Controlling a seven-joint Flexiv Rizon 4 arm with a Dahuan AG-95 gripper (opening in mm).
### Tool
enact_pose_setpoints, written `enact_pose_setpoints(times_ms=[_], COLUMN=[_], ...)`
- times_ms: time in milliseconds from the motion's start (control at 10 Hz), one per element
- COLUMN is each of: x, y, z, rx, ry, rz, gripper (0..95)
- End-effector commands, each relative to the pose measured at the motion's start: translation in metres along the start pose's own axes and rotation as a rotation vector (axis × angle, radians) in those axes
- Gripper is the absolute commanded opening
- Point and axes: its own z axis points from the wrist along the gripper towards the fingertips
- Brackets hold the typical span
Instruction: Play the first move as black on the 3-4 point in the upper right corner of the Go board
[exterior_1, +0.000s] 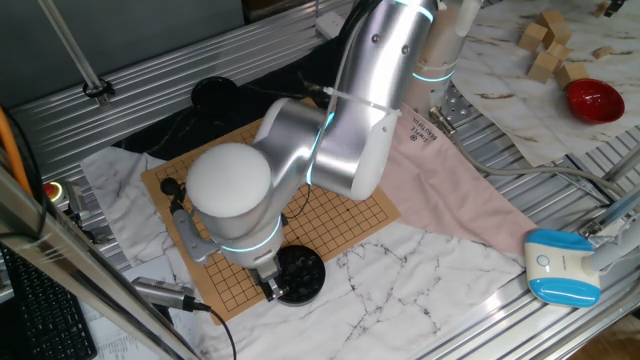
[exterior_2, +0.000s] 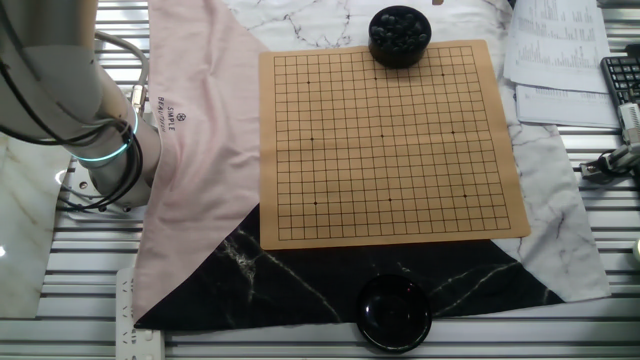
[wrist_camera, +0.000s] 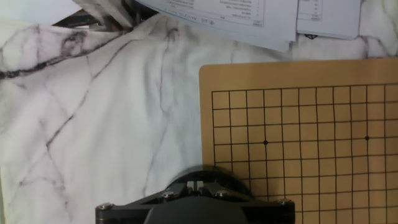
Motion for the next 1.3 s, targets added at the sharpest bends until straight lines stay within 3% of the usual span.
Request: enact_pose_setpoints(times_ms=[100, 200, 400, 600, 700, 800, 900, 1300], x=[0.001, 0.001, 0.001, 0.001, 0.001, 0.001, 0.001, 0.025], y=[-0.001, -0.001, -0.001, -0.001, -0.001, -0.001, -0.001, 0.003], z=[0.000, 0.000, 0.000, 0.000, 0.000, 0.000, 0.000, 0.008], rx=[-0.015, -0.044, -0.006, -0.002, 0.016, 0.017, -0.002, -0.011], ry=[0.000, 0.001, 0.007, 0.009, 0.009, 0.008, 0.005, 0.012], rz=[0.027, 0.037, -0.006, -0.043, -0.048, -0.062, -0.073, -0.108], gripper=[0.0, 0.0, 0.0, 0.0, 0.0, 0.0, 0.0, 0.0])
